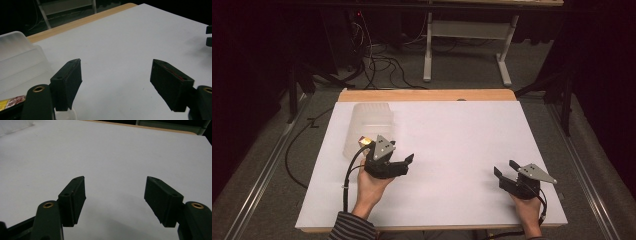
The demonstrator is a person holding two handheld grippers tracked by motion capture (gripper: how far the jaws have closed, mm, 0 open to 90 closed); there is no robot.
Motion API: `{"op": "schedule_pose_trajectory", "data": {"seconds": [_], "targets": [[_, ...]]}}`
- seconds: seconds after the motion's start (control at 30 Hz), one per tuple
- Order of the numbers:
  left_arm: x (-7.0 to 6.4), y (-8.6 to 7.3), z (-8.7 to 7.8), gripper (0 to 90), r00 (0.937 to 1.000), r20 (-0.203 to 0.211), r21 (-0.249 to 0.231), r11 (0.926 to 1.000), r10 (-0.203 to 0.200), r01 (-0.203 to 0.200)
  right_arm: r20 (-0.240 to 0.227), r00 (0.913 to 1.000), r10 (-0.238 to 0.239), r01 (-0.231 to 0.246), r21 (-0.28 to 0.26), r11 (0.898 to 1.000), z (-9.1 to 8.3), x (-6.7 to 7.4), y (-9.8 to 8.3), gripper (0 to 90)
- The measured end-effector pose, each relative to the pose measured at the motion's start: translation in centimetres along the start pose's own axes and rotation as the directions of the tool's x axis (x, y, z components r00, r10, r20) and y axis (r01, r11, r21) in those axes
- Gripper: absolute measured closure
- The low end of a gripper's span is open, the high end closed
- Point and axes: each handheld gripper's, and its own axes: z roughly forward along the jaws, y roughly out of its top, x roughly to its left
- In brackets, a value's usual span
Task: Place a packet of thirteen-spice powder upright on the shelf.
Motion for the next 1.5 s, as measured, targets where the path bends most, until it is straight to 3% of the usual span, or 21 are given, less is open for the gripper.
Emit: {"op": "schedule_pose_trajectory", "data": {"seconds": [0.4, 0.9, 0.93, 1.0, 1.2, 1.3, 1.33, 1.43, 1.5], "targets": [[0.3, -1.2, -0.1, 25.9, 0.9999, 0.011, 0.031, 0.9995, 0.005, -0.005, 0.001, 1.0000, -0.004, 0.004, -0.001, 1.000, 0.0, 0.0, 0.0, 34.0], [1.1, -2.6, 0.2, 25.8, 0.9994, -0.020, 0.068, 0.9972, -0.028, 0.030, 0.002, 1.0000, -0.002, 0.002, 0.001, 1.000, 0.0, 0.0, 0.0, 34.0], [1.2, -2.7, 0.2, 25.8, 0.9999, -0.012, 0.073, 0.9973, -0.011, 0.012, 0.002, 1.0000, -0.002, 0.002, 0.001, 1.000, 0.0, 0.0, 0.0, 34.0], [1.3, -2.9, 0.1, 25.7, 0.9997, -0.016, 0.081, 0.9965, -0.019, 0.020, 0.002, 1.0000, -0.002, 0.002, 0.002, 1.000, 0.0, 0.0, 0.0, 34.0], [1.6, -3.3, 0.3, 25.7, 0.9988, -0.029, 0.085, 0.9955, -0.040, 0.043, 0.002, 1.0000, -0.003, 0.003, 0.003, 1.000, 0.0, 0.0, 0.0, 34.0], [1.8, -3.6, 0.4, 25.7, 0.9986, -0.035, 0.083, 0.9956, -0.039, 0.042, 0.001, 1.0000, -0.001, 0.001, 0.005, 1.000, 0.0, 0.0, 0.0, 34.0], [2.0, -3.7, 0.5, 25.7, 0.9995, -0.026, 0.083, 0.9963, -0.019, 0.021, 0.002, 1.0000, -0.003, 0.003, 0.004, 1.000, 0.0, 0.0, 0.0, 34.0], [2.1, -4.1, 0.6, 26.2, 0.9984, -0.033, 0.075, 0.9961, -0.045, 0.048, 0.001, 1.0000, 0.000, 0.000, 0.006, 1.000, 0.0, 0.0, 0.0, 34.0], [2.4, -4.4, 0.8, 26.3, 0.9988, -0.032, 0.074, 0.9965, -0.037, 0.039, 0.001, 1.0000, -0.002, 0.002, 0.005, 1.000, 0.0, 0.0, 0.0, 34.0]]}}
